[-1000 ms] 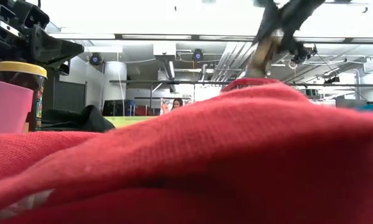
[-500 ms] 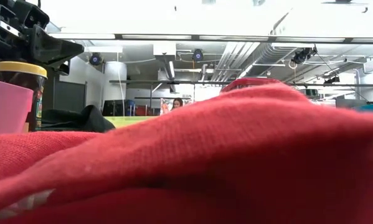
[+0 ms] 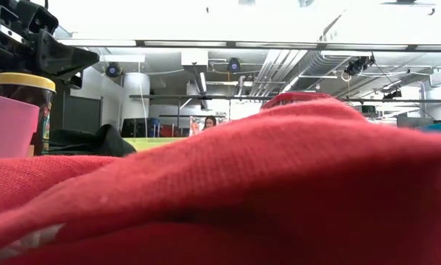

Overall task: Sort spices by type
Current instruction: Put the top yellow seasoning bottle into the blue bin, then put the right green seasoning bottle into the yellow bin

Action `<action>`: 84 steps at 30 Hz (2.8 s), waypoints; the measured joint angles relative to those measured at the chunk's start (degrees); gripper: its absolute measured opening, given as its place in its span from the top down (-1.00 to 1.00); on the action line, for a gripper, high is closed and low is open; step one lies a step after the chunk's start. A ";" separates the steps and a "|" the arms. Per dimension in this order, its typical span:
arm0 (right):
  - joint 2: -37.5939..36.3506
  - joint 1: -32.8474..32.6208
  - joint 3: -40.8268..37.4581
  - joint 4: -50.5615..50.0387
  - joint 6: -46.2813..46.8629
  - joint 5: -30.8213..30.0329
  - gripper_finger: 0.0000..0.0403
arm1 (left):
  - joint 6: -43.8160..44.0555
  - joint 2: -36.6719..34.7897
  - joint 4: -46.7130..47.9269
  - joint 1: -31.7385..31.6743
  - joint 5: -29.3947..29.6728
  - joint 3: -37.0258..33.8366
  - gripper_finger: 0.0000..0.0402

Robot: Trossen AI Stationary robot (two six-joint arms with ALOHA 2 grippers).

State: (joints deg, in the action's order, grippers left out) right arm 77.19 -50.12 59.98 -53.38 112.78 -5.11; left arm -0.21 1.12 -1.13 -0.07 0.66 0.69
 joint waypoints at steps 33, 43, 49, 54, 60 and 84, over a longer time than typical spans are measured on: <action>16.15 9.89 6.69 -21.41 12.90 -5.45 -0.01 | 0.02 0.01 0.00 -0.01 -0.01 0.00 1.00; 16.20 11.15 6.69 -22.68 12.71 -5.63 -0.11 | 0.02 -0.01 0.00 -0.01 0.01 0.00 1.00; 16.20 11.14 6.69 -22.49 11.67 -5.29 -0.36 | 0.01 0.00 0.00 0.01 0.00 0.00 1.00; 16.18 11.14 7.86 -23.68 10.30 -4.91 -0.38 | 0.01 0.00 0.02 0.01 -0.01 0.00 1.00; 14.02 11.14 13.70 -33.66 6.75 -5.59 -0.39 | 0.01 0.01 0.01 0.00 0.00 0.00 1.00; 8.33 44.52 17.95 8.02 -75.45 -1.95 -0.40 | 0.02 -0.01 -0.01 -0.01 0.01 0.02 1.00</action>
State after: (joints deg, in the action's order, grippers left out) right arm 85.52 -5.60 77.93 -45.36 37.32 -7.07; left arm -0.19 1.10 -1.13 -0.08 0.67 0.71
